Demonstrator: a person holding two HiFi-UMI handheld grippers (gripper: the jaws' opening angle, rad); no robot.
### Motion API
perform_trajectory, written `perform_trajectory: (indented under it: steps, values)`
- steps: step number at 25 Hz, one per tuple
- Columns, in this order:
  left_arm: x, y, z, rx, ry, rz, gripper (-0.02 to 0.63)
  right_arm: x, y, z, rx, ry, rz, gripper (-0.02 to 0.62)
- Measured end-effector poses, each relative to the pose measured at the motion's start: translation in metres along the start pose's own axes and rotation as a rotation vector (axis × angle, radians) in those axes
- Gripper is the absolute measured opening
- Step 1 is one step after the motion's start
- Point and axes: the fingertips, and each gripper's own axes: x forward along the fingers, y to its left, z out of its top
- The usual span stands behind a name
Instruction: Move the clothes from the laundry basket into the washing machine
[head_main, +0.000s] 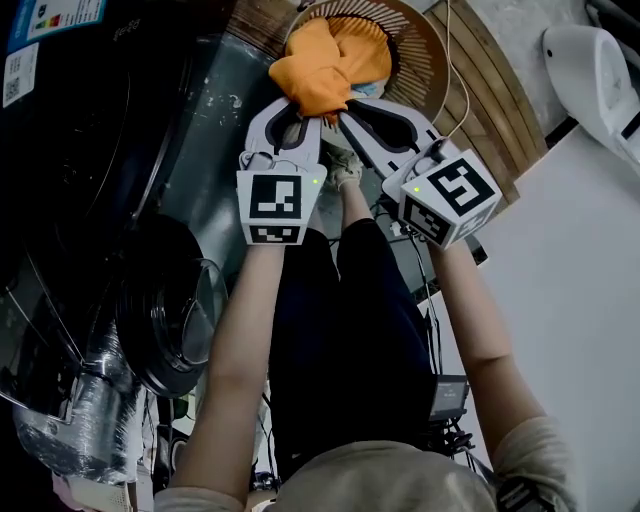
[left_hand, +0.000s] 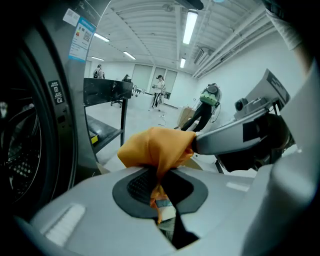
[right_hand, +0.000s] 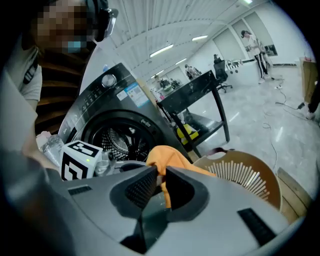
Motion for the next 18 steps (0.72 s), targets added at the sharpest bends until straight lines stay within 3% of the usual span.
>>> perform_trajectory:
  steps: [2, 4, 9, 15, 18]
  values:
    - [-0.004, 0.008, -0.009, -0.008, 0.031, 0.027, 0.038, 0.008, -0.004, -0.012, -0.006, 0.035, 0.008, 0.043]
    - [-0.008, 0.019, -0.017, -0.03, 0.055, 0.052, 0.038, 0.016, -0.014, -0.026, -0.003, 0.085, -0.007, 0.131]
    - [-0.012, 0.048, -0.029, -0.139, 0.079, 0.1, 0.038, 0.047, -0.067, -0.072, 0.028, 0.247, -0.123, 0.133]
    - [-0.015, 0.066, -0.034, -0.168, 0.07, 0.139, 0.038, 0.095, -0.096, -0.128, -0.047, 0.422, -0.087, 0.19]
    - [-0.016, 0.075, -0.036, -0.172, 0.06, 0.153, 0.038, 0.109, -0.114, -0.161, -0.09, 0.515, -0.125, 0.225]
